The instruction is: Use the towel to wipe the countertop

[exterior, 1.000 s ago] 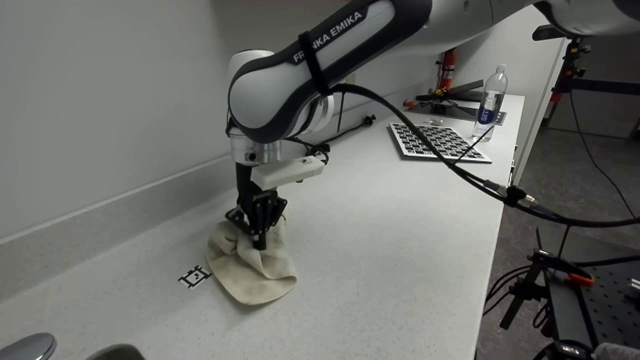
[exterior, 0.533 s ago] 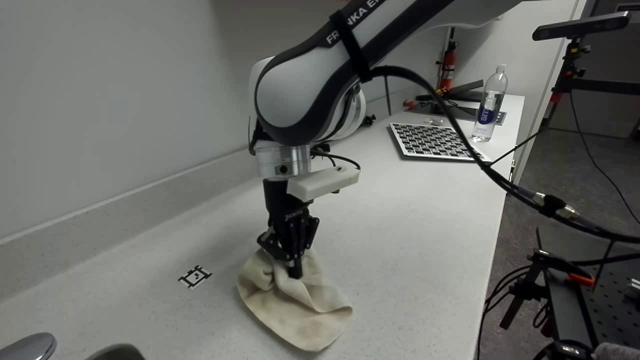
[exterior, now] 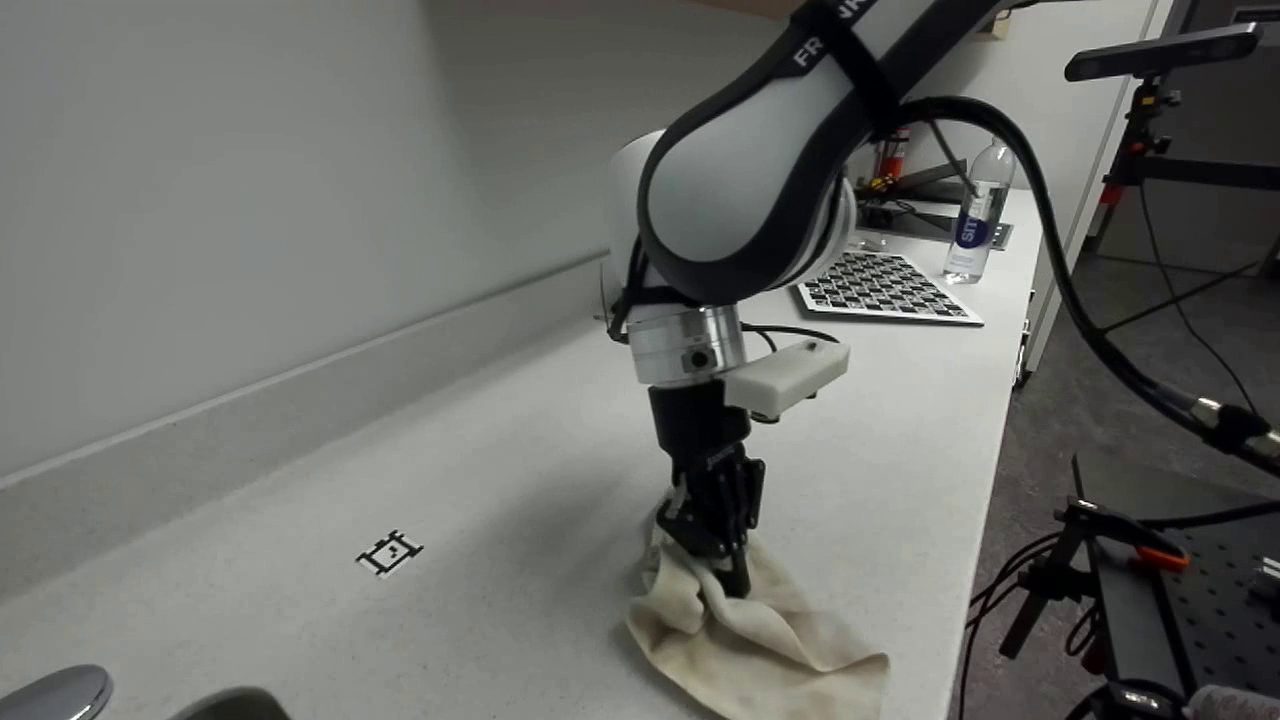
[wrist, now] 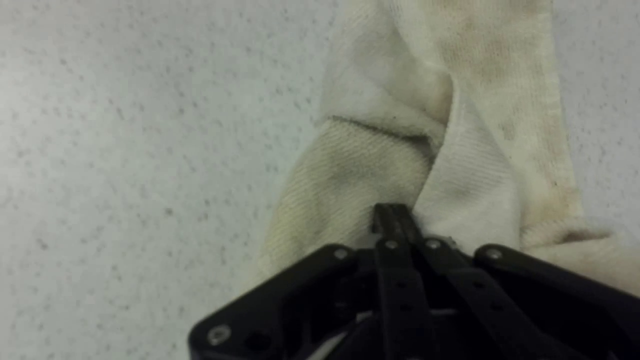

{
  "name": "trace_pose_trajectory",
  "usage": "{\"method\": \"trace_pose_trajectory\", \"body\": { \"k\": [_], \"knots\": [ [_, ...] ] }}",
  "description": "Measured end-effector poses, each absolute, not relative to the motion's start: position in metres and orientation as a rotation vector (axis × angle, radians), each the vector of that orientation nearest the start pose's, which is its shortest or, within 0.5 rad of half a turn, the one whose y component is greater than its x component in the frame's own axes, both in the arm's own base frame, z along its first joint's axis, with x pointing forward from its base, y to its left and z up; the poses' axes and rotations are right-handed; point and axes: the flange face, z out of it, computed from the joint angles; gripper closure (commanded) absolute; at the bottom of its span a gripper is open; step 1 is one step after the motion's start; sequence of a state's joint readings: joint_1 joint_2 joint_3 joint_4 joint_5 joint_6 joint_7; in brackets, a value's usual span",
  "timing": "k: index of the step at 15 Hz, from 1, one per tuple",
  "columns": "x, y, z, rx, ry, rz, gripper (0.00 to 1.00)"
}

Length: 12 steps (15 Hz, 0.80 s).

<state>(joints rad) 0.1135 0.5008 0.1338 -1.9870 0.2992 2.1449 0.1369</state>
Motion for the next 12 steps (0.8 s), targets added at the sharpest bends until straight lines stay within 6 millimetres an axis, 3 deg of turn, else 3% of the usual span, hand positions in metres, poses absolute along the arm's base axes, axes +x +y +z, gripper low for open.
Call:
{"method": "trace_pose_trajectory", "body": {
  "k": [2,5,12],
  "knots": [
    [0.539,0.147,0.190,-2.875,0.147,0.570,1.00],
    [0.538,0.144,0.193,-2.888,0.158,0.506,1.00],
    [0.584,0.131,0.212,-2.957,0.170,0.152,1.00]
  ]
}}
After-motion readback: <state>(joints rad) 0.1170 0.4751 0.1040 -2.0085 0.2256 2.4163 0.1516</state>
